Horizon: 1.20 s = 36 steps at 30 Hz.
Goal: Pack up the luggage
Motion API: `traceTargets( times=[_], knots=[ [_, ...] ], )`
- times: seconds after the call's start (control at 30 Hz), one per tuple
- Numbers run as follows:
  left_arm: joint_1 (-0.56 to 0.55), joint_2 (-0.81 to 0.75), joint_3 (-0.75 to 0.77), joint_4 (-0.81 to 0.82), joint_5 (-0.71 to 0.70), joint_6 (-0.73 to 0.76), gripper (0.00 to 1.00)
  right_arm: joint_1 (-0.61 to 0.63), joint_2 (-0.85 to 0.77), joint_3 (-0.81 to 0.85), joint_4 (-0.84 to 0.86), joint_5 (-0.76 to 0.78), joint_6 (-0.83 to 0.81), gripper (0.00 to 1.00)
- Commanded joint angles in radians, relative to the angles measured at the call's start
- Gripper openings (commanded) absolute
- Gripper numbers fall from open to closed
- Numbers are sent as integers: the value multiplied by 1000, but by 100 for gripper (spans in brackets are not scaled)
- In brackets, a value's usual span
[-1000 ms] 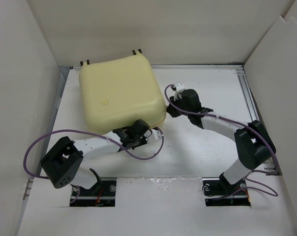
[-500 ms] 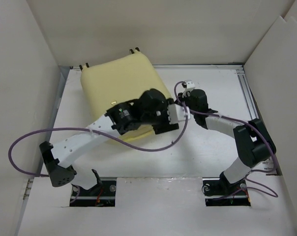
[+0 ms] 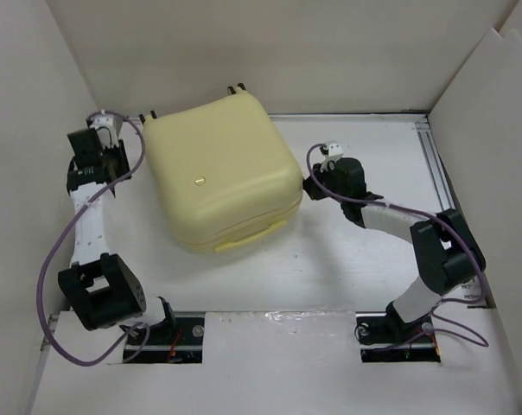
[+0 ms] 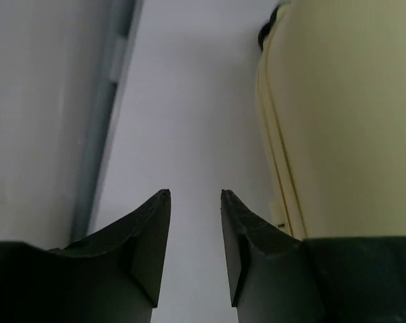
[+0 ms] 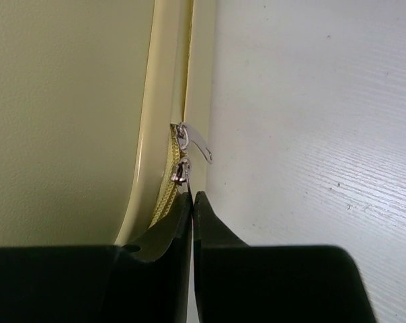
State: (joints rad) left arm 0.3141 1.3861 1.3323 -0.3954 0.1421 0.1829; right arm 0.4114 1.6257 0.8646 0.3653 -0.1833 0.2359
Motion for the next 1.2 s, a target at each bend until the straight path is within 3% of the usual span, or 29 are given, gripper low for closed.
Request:
traceTargets(
  times=[0.0, 0.1, 0.27, 0.4, 0.47, 0.6, 0.67, 0.77, 0.9, 1.0, 1.03, 1.17],
  knots=[
    [-35, -42, -157, 131, 23, -40, 32, -20, -43, -30, 15, 50, 16, 0],
    [-101, 158, -157, 133, 59, -30, 36, 13, -82, -67, 15, 59, 34, 0],
    [-196, 390, 8, 81, 204, 4, 41, 72, -185, -159, 35, 112, 81, 0],
    [-370, 461, 126, 90, 226, 81, 46, 95, -306, -275, 35, 171, 127, 0],
    [-408, 494, 221, 58, 237, 81, 46, 95, -352, -323, 35, 185, 137, 0],
    [-417, 530, 272, 38, 249, 9, 46, 58, -371, -335, -17, 196, 125, 0],
    [-417, 489, 208, 38, 196, -8, 48, 14, -371, -316, -43, 177, 92, 0],
    [-344, 415, 105, 78, 179, -49, 48, -8, -371, -270, -93, 119, 68, 0],
    [-262, 335, 82, 87, 143, -80, 50, -17, -423, -211, -218, 133, 36, 0],
    [-210, 257, 53, 78, 96, -102, 51, -75, -463, -138, -392, 145, 3, 20],
    [-196, 234, 39, 96, 82, -112, 51, -91, -493, -110, -460, 168, -6, 48],
    [-104, 127, -24, 164, -10, -149, 54, -196, -559, 66, -920, 529, 123, 100]
  ],
)
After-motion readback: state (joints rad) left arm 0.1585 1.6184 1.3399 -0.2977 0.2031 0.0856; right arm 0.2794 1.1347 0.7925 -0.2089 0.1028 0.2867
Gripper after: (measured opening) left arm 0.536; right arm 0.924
